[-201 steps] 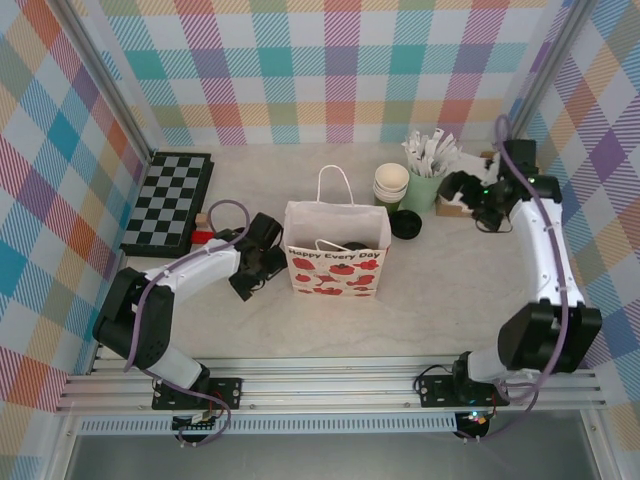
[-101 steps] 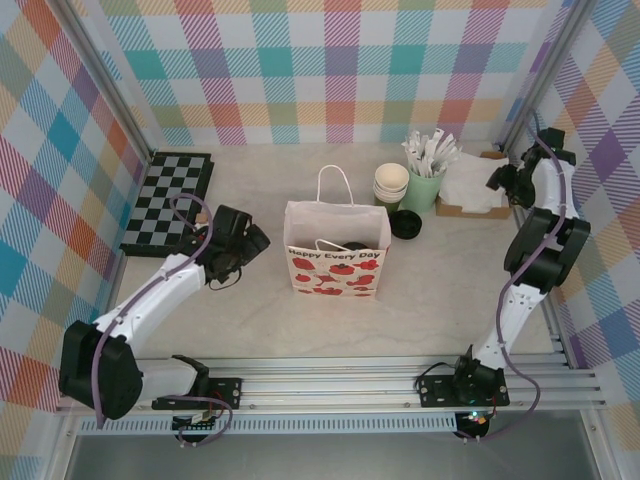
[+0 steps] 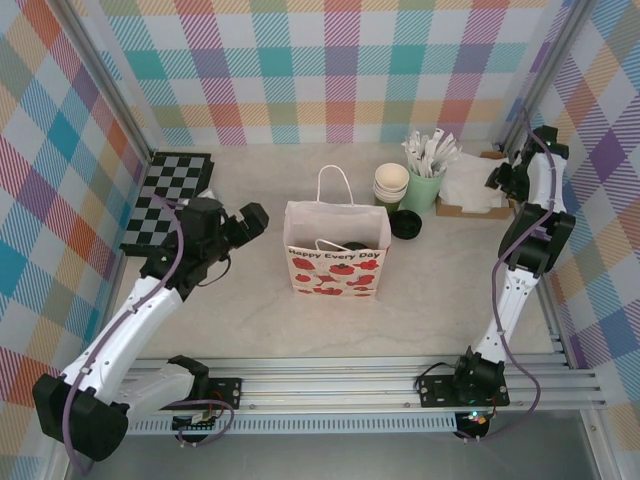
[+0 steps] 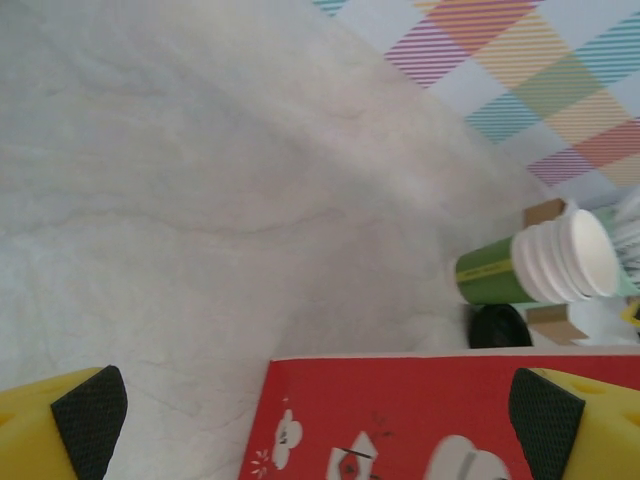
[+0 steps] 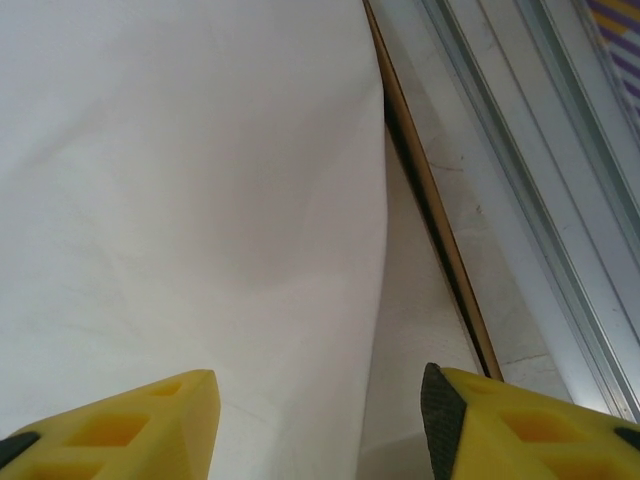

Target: Pack the takeout coffee

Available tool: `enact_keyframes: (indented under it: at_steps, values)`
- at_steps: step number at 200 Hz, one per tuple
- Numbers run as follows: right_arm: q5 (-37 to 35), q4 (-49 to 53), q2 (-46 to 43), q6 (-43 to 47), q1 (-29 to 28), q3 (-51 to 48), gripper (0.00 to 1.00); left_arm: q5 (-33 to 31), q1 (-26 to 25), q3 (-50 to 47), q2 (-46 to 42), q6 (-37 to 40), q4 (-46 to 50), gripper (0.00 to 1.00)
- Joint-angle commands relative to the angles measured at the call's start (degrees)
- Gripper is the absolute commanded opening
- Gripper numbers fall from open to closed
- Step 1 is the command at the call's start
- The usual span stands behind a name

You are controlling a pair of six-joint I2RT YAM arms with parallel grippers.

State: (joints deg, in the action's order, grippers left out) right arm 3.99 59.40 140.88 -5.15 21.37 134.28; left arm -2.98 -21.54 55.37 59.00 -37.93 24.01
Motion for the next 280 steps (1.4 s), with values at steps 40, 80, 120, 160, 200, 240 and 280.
enact_keyframes:
  at_steps: [40,80,120,160,200,240,280]
  values:
    - [2.52,-3.39,-3.51,-1.55,-0.49,-4.24,0.16,7.52,0.62,3.19,-0.43,4.27,-2.27,1.0]
    - [0.6,-4.9,-11.86,-1.86,-0.62,-6.74,0.02,13.88,0.62,4.84,0.38,5.96,-4.33,1.0]
    - [1.29,-9.1,-25.61,-4.13,-1.26,-16.18,0.0,17.69,0.62,8.53,0.52,9.46,-2.37,1.0]
    - [0.0,-14.39,-43.46,-8.25,-4.66,-28.33,0.0,21.57,0.54,10.97,2.33,12.14,-0.82,1.0]
    - [13.75,-11.61,-59.8,-9.94,-9.69,-28.78,0.0,27.98,-0.03,14.79,6.87,16.05,4.14,1.0]
    - [31.78,-6.91,-66.76,1.83,-21.29,-25.16,0.0,26.15,-2.1,17.16,7.62,23.55,7.59,1.0]
    - [37.1,-7.22,-69.24,14.74,-34.84,-23.57,0.0,30.77,-2.32,19.93,6.48,29.37,6.39,0.98]
